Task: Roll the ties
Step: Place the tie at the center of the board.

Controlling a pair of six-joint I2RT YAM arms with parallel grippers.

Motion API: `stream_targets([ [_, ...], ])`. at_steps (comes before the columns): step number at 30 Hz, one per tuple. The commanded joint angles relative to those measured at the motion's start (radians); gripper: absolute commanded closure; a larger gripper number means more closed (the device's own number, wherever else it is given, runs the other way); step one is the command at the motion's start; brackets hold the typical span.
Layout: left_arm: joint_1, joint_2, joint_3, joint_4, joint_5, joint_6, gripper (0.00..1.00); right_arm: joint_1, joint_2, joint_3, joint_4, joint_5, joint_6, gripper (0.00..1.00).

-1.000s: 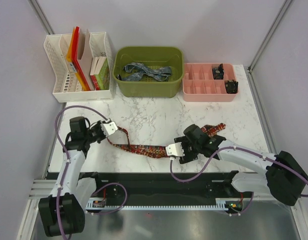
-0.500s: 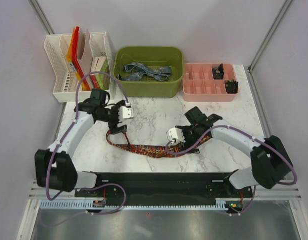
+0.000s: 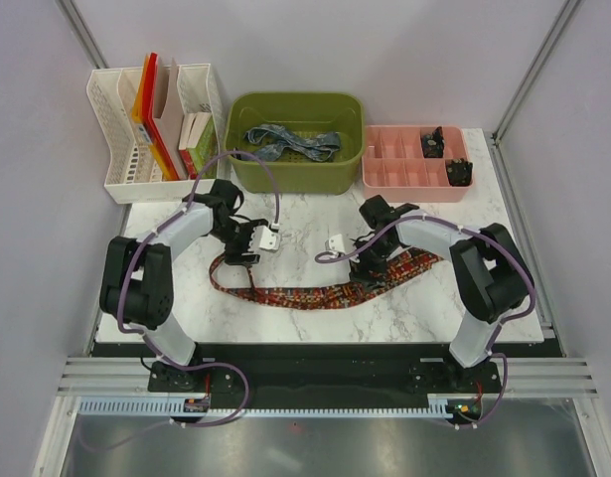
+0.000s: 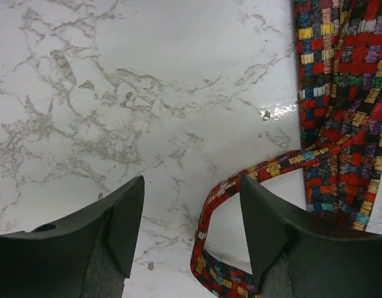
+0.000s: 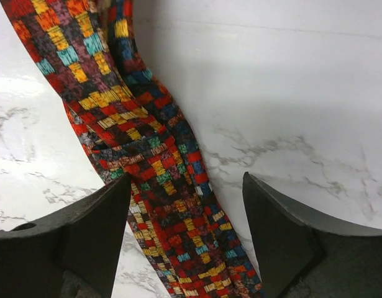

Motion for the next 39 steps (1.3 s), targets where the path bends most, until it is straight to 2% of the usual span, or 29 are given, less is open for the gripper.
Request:
stream_targets([
  [1,-0.009,-0.011,-0.07,0.032,-0.056,0.175,0.35,-0.07,0.075,0.027,-0.052,0.009,-0.01,0.24],
  [2,-0.01,-0.009,-0.085,0.039,-0.06,0.177,0.42,-0.078,0.081,0.027,-0.059,0.012,-0.01,0.24],
  [5,-0.012,0.006,-0.093,0.072,-0.095,0.178,0.52,-0.095,0.083,0.013,-0.09,0.016,-0.005,0.29],
  [12,0.002,-0.028,-0.081,0.124,-0.114,0.131,0.71,-0.119,-0.015,-0.078,-0.157,0.033,0.009,0.36],
  [19,0.073,-0.201,-0.156,0.099,-0.093,0.131,0.92,-0.142,-0.075,-0.136,-0.217,0.013,0.016,0.42],
  [24,0.094,-0.375,-0.249,-0.025,-0.111,0.183,0.97,-0.141,-0.054,-0.096,-0.245,-0.014,0.047,0.42],
  [26,0.102,-0.411,-0.283,-0.017,-0.099,0.156,0.96,-0.141,-0.052,-0.075,-0.253,-0.037,0.05,0.41],
  [27,0.103,-0.419,-0.282,0.009,-0.065,0.092,0.93,-0.141,-0.052,-0.07,-0.254,-0.048,0.053,0.41],
  [28,0.102,-0.414,-0.257,0.012,-0.044,0.07,0.77,-0.141,-0.052,-0.064,-0.254,-0.057,0.056,0.41],
  [29,0.097,-0.402,-0.242,0.03,0.002,0.03,0.67,-0.142,-0.045,-0.049,-0.256,-0.072,0.061,0.4],
  [31,0.07,-0.358,-0.213,0.068,0.01,-0.005,0.52,-0.141,-0.029,-0.032,-0.263,-0.076,0.073,0.4],
  [34,0.002,-0.284,-0.208,0.154,-0.017,-0.023,0.46,-0.142,-0.002,-0.019,-0.265,-0.07,0.078,0.4],
  [39,-0.081,-0.14,-0.185,0.233,-0.069,-0.041,0.46,-0.141,0.024,-0.029,-0.254,-0.057,0.075,0.43],
])
